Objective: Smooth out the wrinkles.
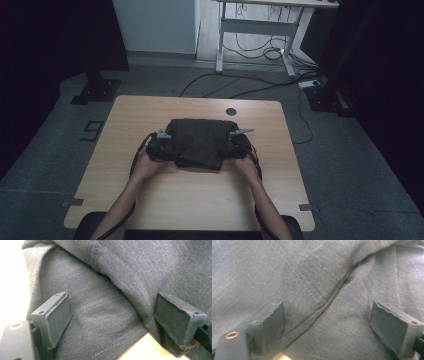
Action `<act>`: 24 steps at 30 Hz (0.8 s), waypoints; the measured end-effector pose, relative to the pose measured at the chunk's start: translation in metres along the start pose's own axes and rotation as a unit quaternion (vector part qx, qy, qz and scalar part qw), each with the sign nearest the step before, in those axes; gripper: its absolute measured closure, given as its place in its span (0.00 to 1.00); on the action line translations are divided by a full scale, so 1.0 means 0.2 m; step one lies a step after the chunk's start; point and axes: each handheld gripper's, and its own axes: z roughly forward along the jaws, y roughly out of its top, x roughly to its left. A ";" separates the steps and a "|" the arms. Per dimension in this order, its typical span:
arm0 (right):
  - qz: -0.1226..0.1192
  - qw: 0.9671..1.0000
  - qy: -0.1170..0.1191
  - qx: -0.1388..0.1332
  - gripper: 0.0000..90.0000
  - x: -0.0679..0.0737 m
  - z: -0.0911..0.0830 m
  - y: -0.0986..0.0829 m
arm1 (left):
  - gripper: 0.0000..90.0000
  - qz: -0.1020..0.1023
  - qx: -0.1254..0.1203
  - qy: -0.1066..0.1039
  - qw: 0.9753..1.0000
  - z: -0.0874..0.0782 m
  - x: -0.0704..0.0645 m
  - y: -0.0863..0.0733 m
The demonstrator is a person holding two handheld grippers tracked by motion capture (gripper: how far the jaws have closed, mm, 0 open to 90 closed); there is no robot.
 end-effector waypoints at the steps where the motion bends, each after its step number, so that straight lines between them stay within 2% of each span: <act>1: 0.000 1.000 0.003 0.002 0.15 0.00 -0.01 0.00 | 0.15 0.001 0.002 0.000 1.000 -0.01 0.00 0.01; 4: -0.010 1.000 0.009 0.008 0.16 0.01 -0.04 0.02 | 0.16 0.001 0.007 -0.005 1.000 -0.04 -0.01 0.03; 7: -0.022 1.000 0.010 0.008 0.16 0.03 -0.08 0.04 | 0.15 0.013 0.012 0.000 1.000 -0.08 -0.04 0.04; 14: -0.045 0.999 0.014 -0.004 0.15 0.09 -0.20 0.05 | 0.11 0.039 -0.002 0.002 0.999 -0.23 -0.10 0.06; 19: -0.064 0.998 0.015 -0.013 0.15 0.13 -0.32 0.05 | 0.07 0.052 -0.012 0.008 0.999 -0.36 -0.14 0.03; 22: -0.070 0.997 0.015 -0.022 0.14 0.15 -0.39 0.03 | 0.05 0.062 -0.010 0.012 0.998 -0.42 -0.16 -0.01; 24: -0.074 0.997 0.012 -0.029 0.12 0.16 -0.43 0.02 | 0.03 0.060 -0.013 0.013 0.998 -0.46 -0.16 -0.05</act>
